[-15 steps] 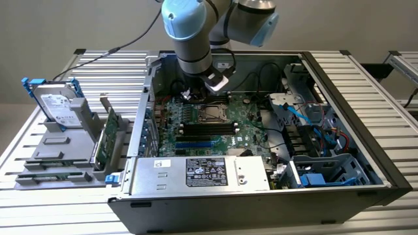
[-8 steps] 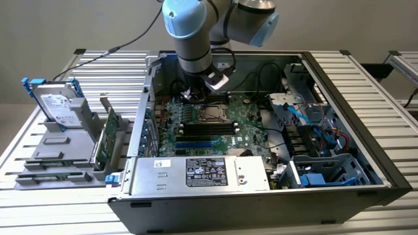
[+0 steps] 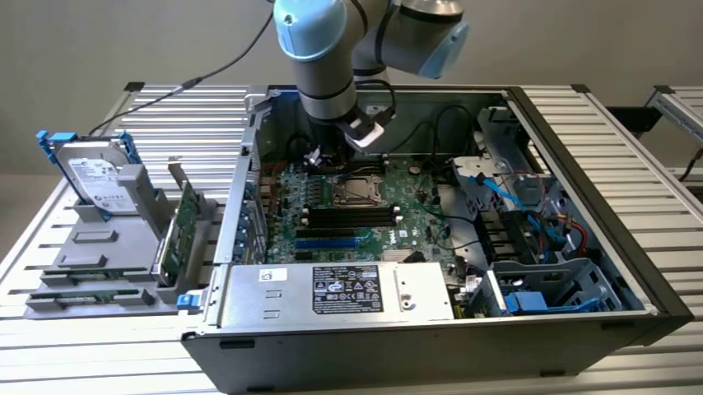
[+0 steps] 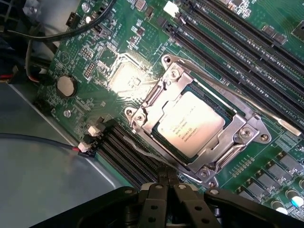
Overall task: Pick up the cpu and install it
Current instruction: 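Install the first cpu locking lever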
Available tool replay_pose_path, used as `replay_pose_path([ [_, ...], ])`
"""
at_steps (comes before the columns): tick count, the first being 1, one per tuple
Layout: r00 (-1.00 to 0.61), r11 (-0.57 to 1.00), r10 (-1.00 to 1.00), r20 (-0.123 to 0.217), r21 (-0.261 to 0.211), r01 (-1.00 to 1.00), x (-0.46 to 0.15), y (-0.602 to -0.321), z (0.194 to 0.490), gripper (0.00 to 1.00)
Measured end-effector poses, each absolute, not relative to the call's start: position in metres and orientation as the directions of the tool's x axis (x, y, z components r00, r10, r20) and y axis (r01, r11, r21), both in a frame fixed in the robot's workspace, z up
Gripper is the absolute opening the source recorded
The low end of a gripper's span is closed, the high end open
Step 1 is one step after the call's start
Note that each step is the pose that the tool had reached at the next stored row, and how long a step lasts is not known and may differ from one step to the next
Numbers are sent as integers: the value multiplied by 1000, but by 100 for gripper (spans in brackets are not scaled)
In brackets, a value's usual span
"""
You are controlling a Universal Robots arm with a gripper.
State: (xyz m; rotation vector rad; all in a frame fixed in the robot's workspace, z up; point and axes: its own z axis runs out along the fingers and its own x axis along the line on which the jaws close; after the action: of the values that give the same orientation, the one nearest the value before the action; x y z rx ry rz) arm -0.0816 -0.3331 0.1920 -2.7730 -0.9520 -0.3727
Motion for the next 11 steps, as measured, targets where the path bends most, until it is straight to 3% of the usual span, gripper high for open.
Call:
replay_pose_path([
  [11,759,-774,585,286,-83,628,-83,-327,206,11],
])
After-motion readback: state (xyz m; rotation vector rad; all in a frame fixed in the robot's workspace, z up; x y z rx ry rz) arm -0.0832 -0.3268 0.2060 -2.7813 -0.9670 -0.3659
